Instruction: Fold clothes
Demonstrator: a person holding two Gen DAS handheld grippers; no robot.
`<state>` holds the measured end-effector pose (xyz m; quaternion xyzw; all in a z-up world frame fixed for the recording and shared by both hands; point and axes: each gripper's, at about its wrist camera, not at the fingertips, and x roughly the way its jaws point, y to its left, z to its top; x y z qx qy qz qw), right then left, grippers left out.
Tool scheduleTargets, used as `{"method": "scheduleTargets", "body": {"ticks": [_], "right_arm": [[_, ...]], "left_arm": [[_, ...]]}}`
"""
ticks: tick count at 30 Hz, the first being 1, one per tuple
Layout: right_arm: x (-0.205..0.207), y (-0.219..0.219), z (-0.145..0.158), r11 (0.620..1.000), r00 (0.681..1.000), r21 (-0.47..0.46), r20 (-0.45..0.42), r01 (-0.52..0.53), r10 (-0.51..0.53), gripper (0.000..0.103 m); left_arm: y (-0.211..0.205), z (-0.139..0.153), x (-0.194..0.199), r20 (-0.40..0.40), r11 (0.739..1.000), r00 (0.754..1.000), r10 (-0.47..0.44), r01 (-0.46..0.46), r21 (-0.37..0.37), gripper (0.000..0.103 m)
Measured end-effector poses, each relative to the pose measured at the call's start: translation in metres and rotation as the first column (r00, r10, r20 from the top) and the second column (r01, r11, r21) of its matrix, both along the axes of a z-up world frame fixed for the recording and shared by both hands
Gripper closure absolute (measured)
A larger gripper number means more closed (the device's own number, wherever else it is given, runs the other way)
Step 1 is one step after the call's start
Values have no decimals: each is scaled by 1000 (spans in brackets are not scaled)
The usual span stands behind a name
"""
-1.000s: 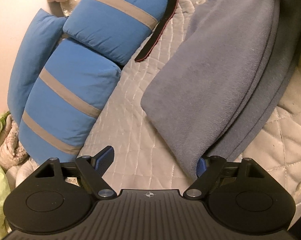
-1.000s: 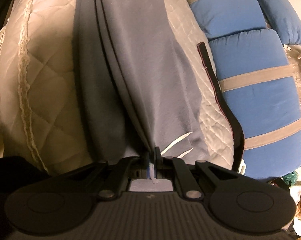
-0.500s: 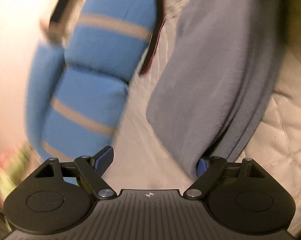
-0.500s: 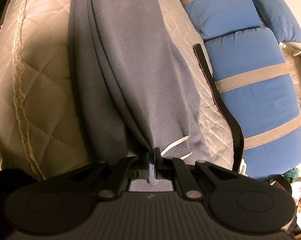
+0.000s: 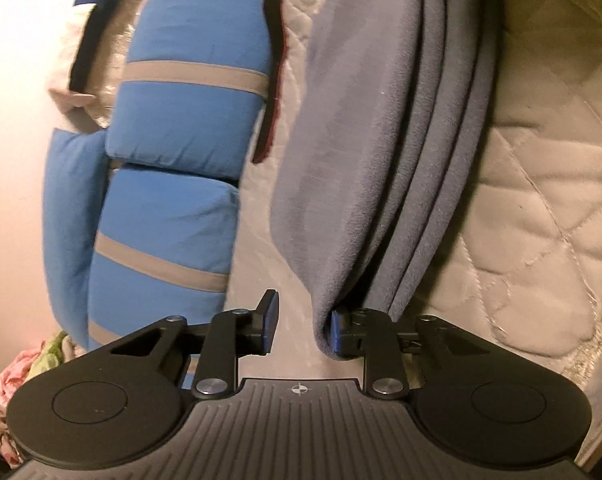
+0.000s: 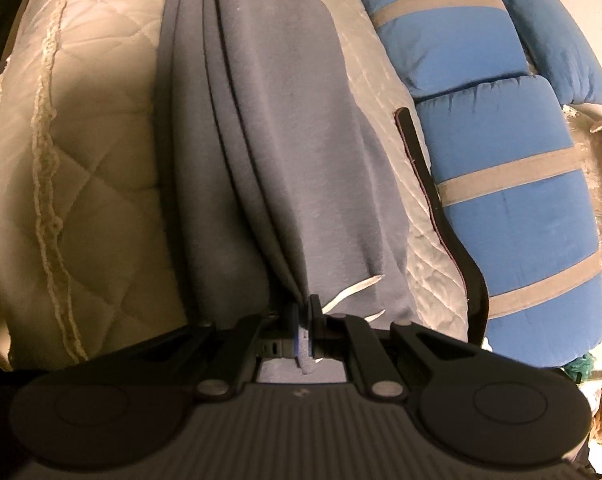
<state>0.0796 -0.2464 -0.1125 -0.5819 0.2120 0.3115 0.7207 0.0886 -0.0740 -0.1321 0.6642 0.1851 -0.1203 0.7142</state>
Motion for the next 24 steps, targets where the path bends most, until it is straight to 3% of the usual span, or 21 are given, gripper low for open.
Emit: {"method": "scheduleTargets", "body": {"ticks": [3,4,5,7,8,9,10,12,16,20,22,23,24], "right_arm": [[0,-1,0,1000,1000,-12,-5,0,0,98],[-1,-1,0,1000,1000,-19,-3,1,-1,82],[-2,0,1,1000,1000,-26,6,2,-2,76],[-4,-2,5,1000,1000,-22,23,6,-5,53],[-5,-3,10,1000,1000,-2,30,9,-9,45],[-5,-5,15,1000,999,22,35,13,-14,28],[-5,-9,21,998,999,58,29,22,-24,17],[-5,-16,34,990,999,130,1,49,-50,15],[-5,-30,53,950,992,286,-45,125,-116,5],[-7,-35,68,871,982,453,-116,188,-152,6],[-6,-34,74,822,974,524,-156,221,-163,7],[-5,-32,76,802,970,547,-175,239,-170,8],[-4,-31,77,781,965,569,-196,257,-174,10]], "left_arm": [[1,0,3,-52,1000,999,12,-12,1,76],[1,1,4,-73,1000,997,13,-13,2,74],[3,2,5,-90,1000,996,11,-11,1,68],[8,12,7,-103,1000,995,4,-6,-19,57],[10,20,9,-113,999,994,9,-14,-47,49],[14,32,13,-137,995,990,18,-31,-91,44],[18,46,17,-169,989,985,25,-50,-141,36],[27,73,24,-240,968,970,31,-89,-236,23],[54,121,35,-376,878,927,14,-191,-438,21],[76,145,55,-425,721,905,14,-304,-623,21],[76,142,67,-413,662,910,25,-324,-676,22],[72,138,74,-400,656,916,34,-322,-683,23],[65,132,79,-385,668,922,35,-308,-677,27]]}}
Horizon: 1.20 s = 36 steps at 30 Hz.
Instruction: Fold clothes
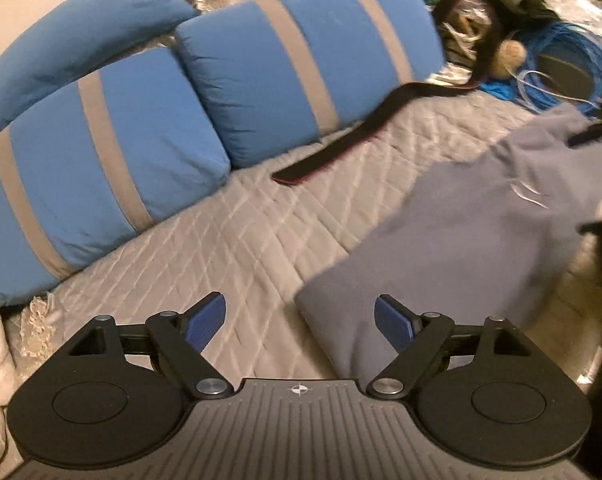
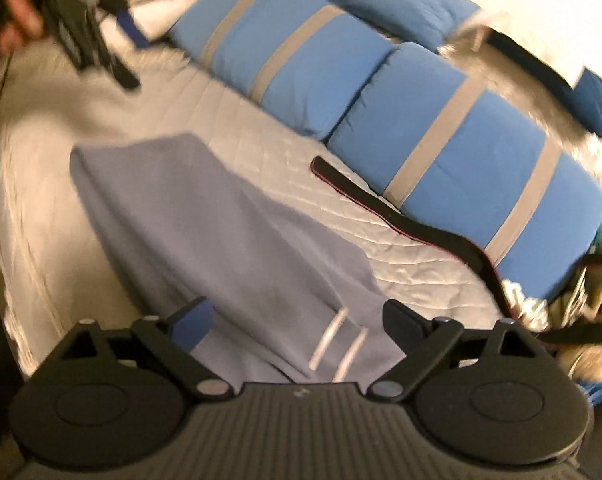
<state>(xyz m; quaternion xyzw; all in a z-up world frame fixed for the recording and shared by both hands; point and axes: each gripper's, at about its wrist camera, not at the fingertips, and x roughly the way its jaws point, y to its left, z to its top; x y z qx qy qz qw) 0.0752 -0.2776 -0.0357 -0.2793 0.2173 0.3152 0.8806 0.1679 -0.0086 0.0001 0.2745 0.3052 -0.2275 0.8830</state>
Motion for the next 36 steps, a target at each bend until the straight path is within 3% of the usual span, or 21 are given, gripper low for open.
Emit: {"method": "scheduleTargets", "body": {"ticks": [1,2,3,4,5,7,10,12,15,17,21,24,27,28,30,32,34,36], "right_arm": [[0,1,1,999,1000,36,-23,7,-6,15],[1,2,2,997,999,74,-51,12,-8,17],[1,2,2,993,996,115,-90,11,0,20],[1,2,2,988,992,157,-129,11,10,22],[0,3,2,981,986,196,-164,9,24,22],[-4,4,0,970,978,243,-197,-18,67,23],[-10,10,-4,970,976,243,-204,-30,81,22],[-11,10,-4,968,975,251,-208,-29,83,22],[-7,6,-4,962,971,271,-227,-14,78,22],[-4,3,-4,959,968,285,-240,-4,76,22],[-3,2,-4,958,968,288,-240,-3,76,21],[-4,4,-5,960,969,279,-236,-6,75,21],[-4,4,-5,962,969,273,-237,-9,76,20],[-4,4,-5,962,969,272,-237,-9,76,20],[-4,3,-4,961,969,276,-234,-9,76,20],[-3,2,-4,959,969,282,-235,-8,78,19],[-2,2,-4,958,968,287,-239,-3,75,18],[-2,2,-4,958,968,288,-239,-2,74,17]], "left_arm": [[-7,-7,5,13,1000,1000,-14,14,18,37],[-14,-15,13,-1,999,1000,-19,19,31,55],[-20,-24,21,-33,999,999,-18,19,41,62],[-25,-35,32,-76,999,997,-7,11,45,76],[-28,-45,43,-111,999,994,9,-5,40,83],[-29,-64,63,-177,999,983,37,-32,28,84],[-26,-77,76,-192,996,977,90,-89,14,82],[-22,-69,73,-203,994,974,105,-108,-5,82],[-13,-50,51,-206,996,977,55,-68,-55,82],[-8,-43,28,-225,998,974,-26,12,-67,82],[-5,-60,-7,-341,993,935,-98,113,26,83],[-5,-73,-15,-358,991,929,-91,119,57,83],[-1,-70,-9,-401,995,914,-66,88,37,83],[1,-69,-4,-422,997,904,-63,79,18,80],[12,-62,8,-472,998,880,-56,31,-61,65],[29,-55,22,-500,985,865,-35,-53,-162,42],[48,-52,36,-520,955,854,-3,-151,-254,36],[64,-58,54,-586,907,810,-12,-237,-348,36]]}}
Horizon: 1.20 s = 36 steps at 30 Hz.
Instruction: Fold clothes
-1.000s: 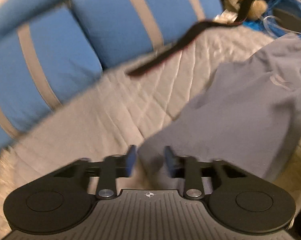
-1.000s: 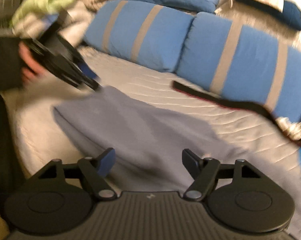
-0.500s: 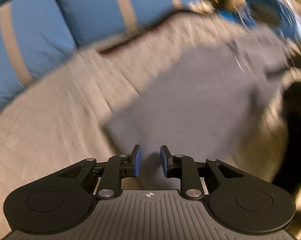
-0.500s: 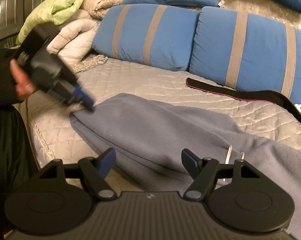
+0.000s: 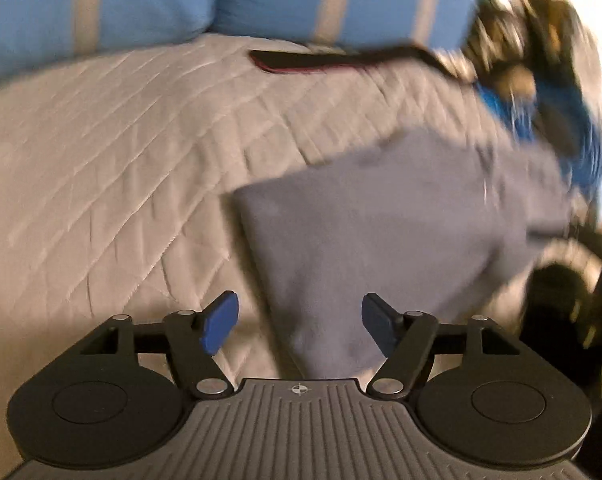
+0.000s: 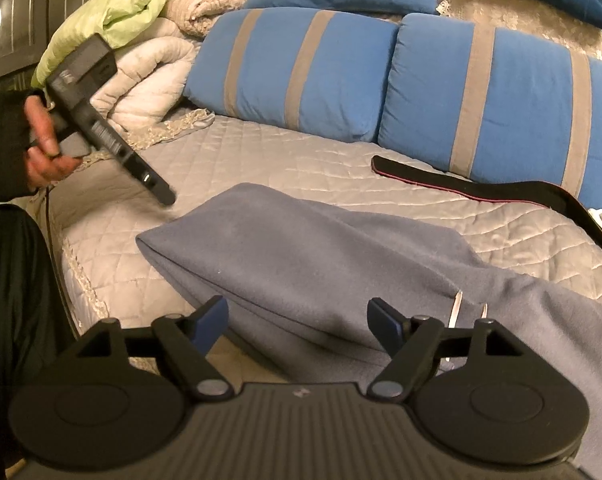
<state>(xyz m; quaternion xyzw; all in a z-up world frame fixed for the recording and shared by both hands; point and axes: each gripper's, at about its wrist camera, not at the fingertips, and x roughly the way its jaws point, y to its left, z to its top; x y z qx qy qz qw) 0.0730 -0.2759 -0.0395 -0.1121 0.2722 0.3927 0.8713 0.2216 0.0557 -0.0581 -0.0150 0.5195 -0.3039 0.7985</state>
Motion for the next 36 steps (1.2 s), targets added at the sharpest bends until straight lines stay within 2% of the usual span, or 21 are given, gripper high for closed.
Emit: {"method": "scheduleTargets", "body": {"ticks": [2,4,6,9,10,12,16,22,24,25,26,27,29,36], "right_arm": [[0,0,0,1000,1000,-1,3,-1,1,17],[0,0,0,1000,1000,-4,5,-2,2,16],[0,0,0,1000,1000,-4,5,-3,3,16],[1,-1,1,1000,1000,6,0,-1,1,15],[2,-2,1,1000,1000,11,-4,-1,1,15],[3,-2,1,1000,1000,17,-14,1,-1,15],[4,-2,1,1000,1000,19,-17,7,-7,14],[5,-1,0,1000,1000,10,-19,11,-11,14],[5,-1,0,1000,1000,8,-24,10,-10,14],[6,0,0,1000,1000,7,-24,9,-9,14],[6,0,0,1000,1000,6,-25,10,-10,14],[7,0,0,1000,1000,6,-27,11,-11,14],[8,0,-1,1000,999,7,-31,15,-14,14],[10,0,-3,1000,999,-8,-39,18,-19,14]], "left_arm": [[14,-15,18,-120,988,992,28,-45,-146,36],[22,-37,34,-222,966,974,45,-99,-241,36],[27,-59,44,-298,950,953,48,-136,-282,36],[43,-81,50,-383,886,922,59,-225,-405,36],[47,-85,51,-402,867,914,61,-248,-432,36],[48,-89,53,-414,851,909,51,-256,-458,36],[29,-91,59,-405,863,914,13,-215,-458,36],[16,-97,64,-396,860,917,-38,-172,-480,38],[15,-98,63,-384,859,922,-51,-156,-489,43],[15,-101,62,-387,860,921,-47,-160,-485,61],[15,-104,62,-400,865,916,-28,-178,-468,85],[16,-109,62,-417,866,909,-12,-199,-459,87],[17,-110,60,-404,862,915,-10,-197,-468,90],[18,-68,57,-275,926,961,-15,-90,-367,93]]}}
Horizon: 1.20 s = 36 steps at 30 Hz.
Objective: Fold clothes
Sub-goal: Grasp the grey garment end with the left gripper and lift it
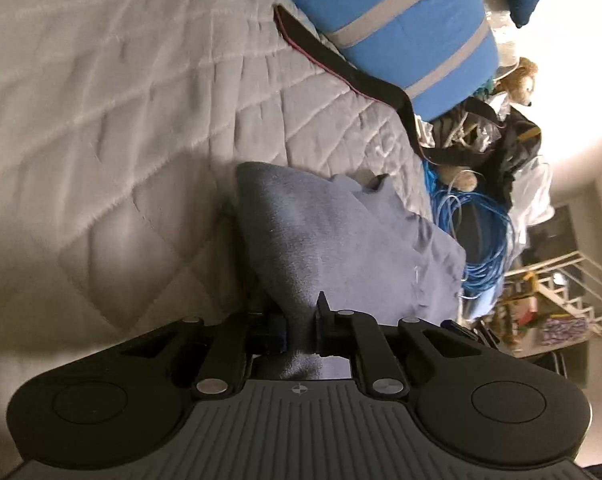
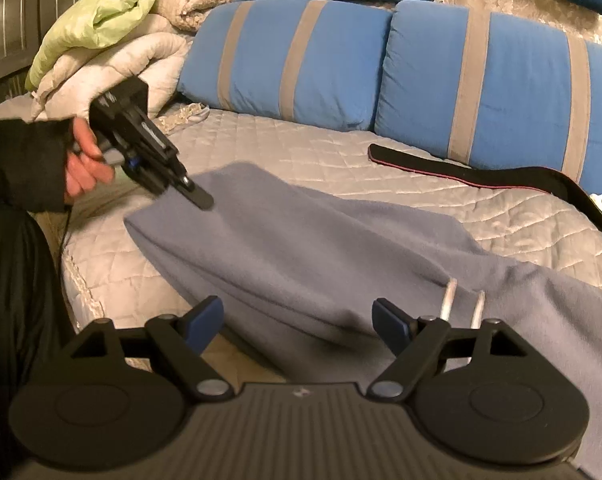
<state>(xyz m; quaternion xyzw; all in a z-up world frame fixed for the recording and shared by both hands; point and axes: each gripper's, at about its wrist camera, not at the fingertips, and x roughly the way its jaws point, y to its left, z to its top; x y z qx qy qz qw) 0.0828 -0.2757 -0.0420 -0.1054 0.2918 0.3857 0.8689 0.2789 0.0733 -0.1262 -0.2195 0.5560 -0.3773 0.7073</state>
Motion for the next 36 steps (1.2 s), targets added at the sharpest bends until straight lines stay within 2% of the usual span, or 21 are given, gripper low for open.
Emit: {"method": "scheduleTargets", "body": {"ticks": [3,6,12,14,17,20,22,25,29,32,36], "right_arm": [[0,0,0,1000,1000,-2,1,2,-2,14],[0,0,0,1000,1000,-2,-1,5,-5,14],[1,-1,0,1000,1000,5,-4,2,-2,14],[1,-1,0,1000,1000,7,-3,0,0,14],[0,-3,1,1000,1000,18,6,-6,6,13],[-1,-5,1,1000,1000,30,7,-2,2,12],[-1,-6,2,999,1000,35,8,-2,2,12],[-4,-6,2,999,1000,38,20,-3,2,11],[-6,-6,2,999,999,39,37,-13,11,10],[-2,-14,3,996,1000,87,12,-13,12,10],[3,-26,5,988,1000,155,-18,10,-7,9]], "left_arm": [[21,15,0,61,999,998,-8,5,51,93],[51,28,1,84,992,996,12,-23,123,93],[139,65,-14,132,959,988,85,-117,259,93],[171,82,-20,153,932,981,120,-164,322,93],[217,108,-25,175,875,966,192,-249,415,93],[243,135,-30,205,798,936,287,-352,489,93],[243,155,-34,222,753,918,328,-396,525,93],[220,181,-41,254,720,904,345,-428,546,93],[173,218,-53,296,728,900,320,-434,531,93],[132,246,-59,317,724,897,309,-438,533,93],[78,273,-71,323,748,907,269,-409,524,92]]}}
